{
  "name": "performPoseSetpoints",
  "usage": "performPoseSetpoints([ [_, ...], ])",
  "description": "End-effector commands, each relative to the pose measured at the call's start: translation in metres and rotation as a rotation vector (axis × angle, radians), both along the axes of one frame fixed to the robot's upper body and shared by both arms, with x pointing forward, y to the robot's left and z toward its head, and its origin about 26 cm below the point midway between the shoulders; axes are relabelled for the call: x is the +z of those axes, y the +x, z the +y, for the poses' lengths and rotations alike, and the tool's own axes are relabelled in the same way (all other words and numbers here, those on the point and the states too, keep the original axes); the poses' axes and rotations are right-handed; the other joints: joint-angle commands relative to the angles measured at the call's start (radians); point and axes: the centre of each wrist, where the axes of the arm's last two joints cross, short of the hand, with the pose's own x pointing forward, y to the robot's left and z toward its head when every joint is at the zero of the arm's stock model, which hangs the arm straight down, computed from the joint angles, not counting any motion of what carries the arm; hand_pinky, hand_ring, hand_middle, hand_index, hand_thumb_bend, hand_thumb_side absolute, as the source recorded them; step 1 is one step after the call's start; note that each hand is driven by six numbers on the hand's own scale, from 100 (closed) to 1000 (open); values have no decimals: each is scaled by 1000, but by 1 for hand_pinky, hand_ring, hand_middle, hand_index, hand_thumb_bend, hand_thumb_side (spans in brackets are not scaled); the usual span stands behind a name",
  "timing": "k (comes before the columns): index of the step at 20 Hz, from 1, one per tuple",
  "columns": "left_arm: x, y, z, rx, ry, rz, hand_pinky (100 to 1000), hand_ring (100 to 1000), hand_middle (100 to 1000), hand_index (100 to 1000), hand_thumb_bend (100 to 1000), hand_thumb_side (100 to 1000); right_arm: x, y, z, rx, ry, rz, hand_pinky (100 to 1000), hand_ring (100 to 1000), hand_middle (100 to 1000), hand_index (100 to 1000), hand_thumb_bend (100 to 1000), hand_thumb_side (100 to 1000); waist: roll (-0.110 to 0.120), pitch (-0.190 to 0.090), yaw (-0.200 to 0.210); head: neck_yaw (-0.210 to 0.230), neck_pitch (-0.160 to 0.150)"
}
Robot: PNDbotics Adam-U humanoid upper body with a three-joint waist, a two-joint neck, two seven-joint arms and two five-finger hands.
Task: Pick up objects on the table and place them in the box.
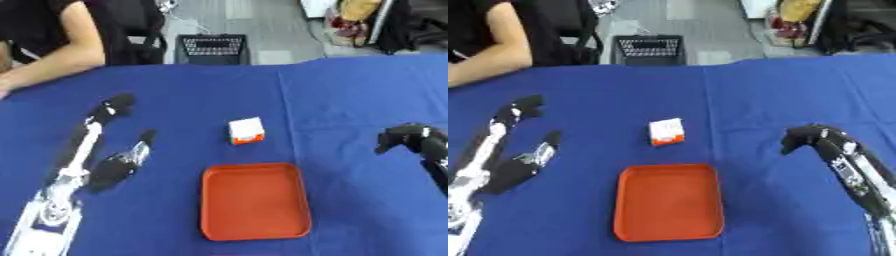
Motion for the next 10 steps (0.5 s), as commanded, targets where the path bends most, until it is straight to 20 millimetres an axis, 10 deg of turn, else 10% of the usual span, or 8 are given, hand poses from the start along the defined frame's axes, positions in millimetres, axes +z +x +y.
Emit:
performPoseSetpoints([
  [1,18,-2,2,-20,90,3,967,856,940,916,440,493,6,0,-2,2,-20,-18,850,632,660,813,100,943,1,-12,-1,-4,-9],
  [10,32,9,-5,-64,136,45,968,852,914,909,472,514,5,0,-3,2,-23,-15,850,632,660,813,100,945,2,-18,-4,-3,-11],
])
